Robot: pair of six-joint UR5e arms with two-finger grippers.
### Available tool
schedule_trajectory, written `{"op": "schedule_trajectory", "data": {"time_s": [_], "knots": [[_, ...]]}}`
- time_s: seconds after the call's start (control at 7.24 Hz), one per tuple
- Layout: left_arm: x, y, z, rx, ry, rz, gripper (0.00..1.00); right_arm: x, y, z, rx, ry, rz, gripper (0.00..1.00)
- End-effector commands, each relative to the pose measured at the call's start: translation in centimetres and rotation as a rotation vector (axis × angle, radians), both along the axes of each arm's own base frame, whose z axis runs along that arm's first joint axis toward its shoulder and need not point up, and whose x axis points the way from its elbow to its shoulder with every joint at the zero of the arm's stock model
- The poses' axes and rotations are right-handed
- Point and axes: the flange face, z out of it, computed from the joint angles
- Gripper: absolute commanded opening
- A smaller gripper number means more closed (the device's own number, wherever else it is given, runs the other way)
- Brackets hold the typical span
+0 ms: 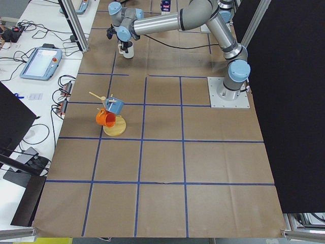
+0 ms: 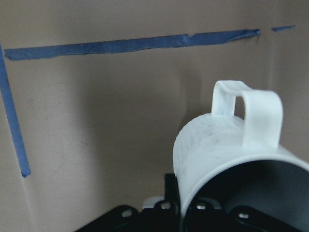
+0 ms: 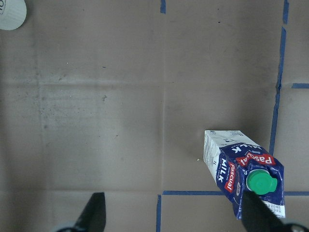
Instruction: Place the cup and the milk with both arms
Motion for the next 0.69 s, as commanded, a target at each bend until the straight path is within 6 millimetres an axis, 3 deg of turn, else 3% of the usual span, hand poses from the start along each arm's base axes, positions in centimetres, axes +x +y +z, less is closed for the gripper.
{"op": "schedule_trajectory", "data": {"time_s": [0.0, 0.14, 0.28, 0.41, 0.55], "knots": [[0.0, 0.0, -0.3, 0.004, -0.006, -0.002, 0.52, 0.0, 0.0, 0.0, 0.000, 0.001, 0.000, 1.00], [0.0, 0.0, -0.3, 0.002, -0.005, -0.002, 0.66, 0.0, 0.0, 0.0, 0.000, 0.002, 0.000, 1.00], [0.0, 0.0, 0.1, -0.001, 0.001, -0.001, 0.93, -0.2, -0.1, 0.0, -0.001, 0.005, 0.020, 1.00], [-0.1, 0.5, 2.4, -0.012, 0.007, -0.004, 1.00, -1.1, -0.4, -0.2, -0.001, 0.007, 0.066, 1.00], [0.5, 1.2, 6.0, -0.034, 0.009, 0.000, 1.00, -2.5, -0.6, 0.0, -0.002, 0.009, 0.110, 1.00]]}}
